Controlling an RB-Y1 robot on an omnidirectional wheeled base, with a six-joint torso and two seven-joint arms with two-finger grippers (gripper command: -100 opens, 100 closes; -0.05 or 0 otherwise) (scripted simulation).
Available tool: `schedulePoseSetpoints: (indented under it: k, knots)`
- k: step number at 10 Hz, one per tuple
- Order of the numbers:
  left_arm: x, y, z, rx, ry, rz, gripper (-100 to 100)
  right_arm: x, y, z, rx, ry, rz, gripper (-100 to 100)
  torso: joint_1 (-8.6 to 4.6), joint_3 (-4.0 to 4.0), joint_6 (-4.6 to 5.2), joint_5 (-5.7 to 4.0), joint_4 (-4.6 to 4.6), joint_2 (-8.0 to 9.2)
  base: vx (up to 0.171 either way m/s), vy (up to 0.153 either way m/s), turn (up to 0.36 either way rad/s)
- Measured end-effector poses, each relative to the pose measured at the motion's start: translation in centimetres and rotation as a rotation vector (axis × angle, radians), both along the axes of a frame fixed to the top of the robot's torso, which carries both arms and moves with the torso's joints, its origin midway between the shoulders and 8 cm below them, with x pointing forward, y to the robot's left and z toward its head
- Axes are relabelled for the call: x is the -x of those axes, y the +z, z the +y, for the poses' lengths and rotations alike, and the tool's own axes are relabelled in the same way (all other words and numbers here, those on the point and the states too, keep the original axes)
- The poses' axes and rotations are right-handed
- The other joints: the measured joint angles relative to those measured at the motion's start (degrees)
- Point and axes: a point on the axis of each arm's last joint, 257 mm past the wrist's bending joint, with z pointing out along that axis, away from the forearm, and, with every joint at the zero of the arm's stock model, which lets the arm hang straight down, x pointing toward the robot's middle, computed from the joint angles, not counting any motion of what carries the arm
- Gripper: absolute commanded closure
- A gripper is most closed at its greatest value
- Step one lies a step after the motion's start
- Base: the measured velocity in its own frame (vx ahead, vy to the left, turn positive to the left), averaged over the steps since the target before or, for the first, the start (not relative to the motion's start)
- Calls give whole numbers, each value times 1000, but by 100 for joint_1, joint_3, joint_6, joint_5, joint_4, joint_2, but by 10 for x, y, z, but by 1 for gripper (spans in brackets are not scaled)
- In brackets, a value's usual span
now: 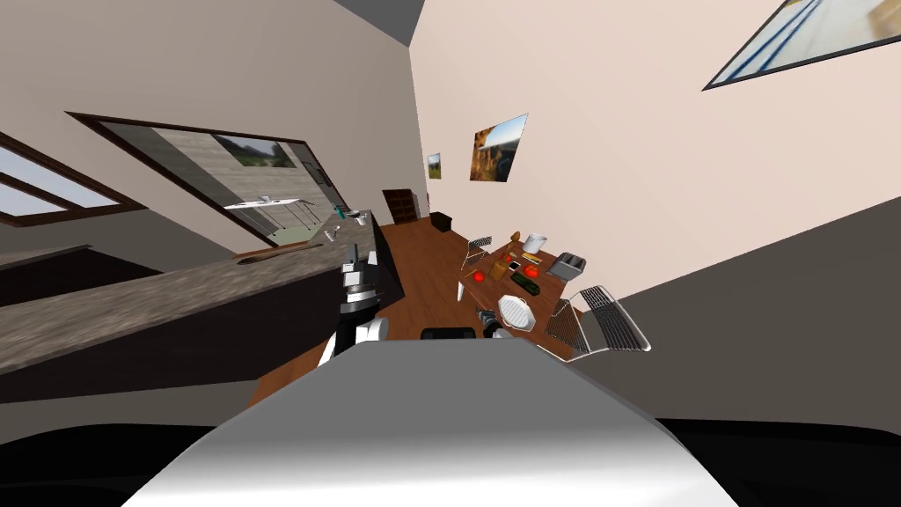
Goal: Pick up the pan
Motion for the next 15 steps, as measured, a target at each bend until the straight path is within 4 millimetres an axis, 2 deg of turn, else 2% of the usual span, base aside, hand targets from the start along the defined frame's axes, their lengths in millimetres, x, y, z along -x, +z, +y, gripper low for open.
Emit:
schedulePoseSetpoints:
  k: [2, 6, 11, 15]
  knots:
    - [0, 0, 0, 0, 0, 0, 0, 10, -15, -9, 54, 16, 36, -100, -2, -1, 0, 0, 0, -2, 20, -8, 70]
    - [0, 0, 0, 0, 0, 0, 0, 47, -49, -31, 204, 66, 134, -100, -4, -4, 0, -1, -1, -7, 34, -17, 90]
    - [0, 0, 0, 0, 0, 0, 0, 88, -75, -74, 411, 138, 244, -100, -9, -5, 0, -1, -1, -10, 35, -27, 82]
    - [0, 0, 0, 0, 0, 0, 0, 122, -86, -122, 584, 203, 323, -100, -18, -10, 0, -2, -3, -18, 49, -45, 57]
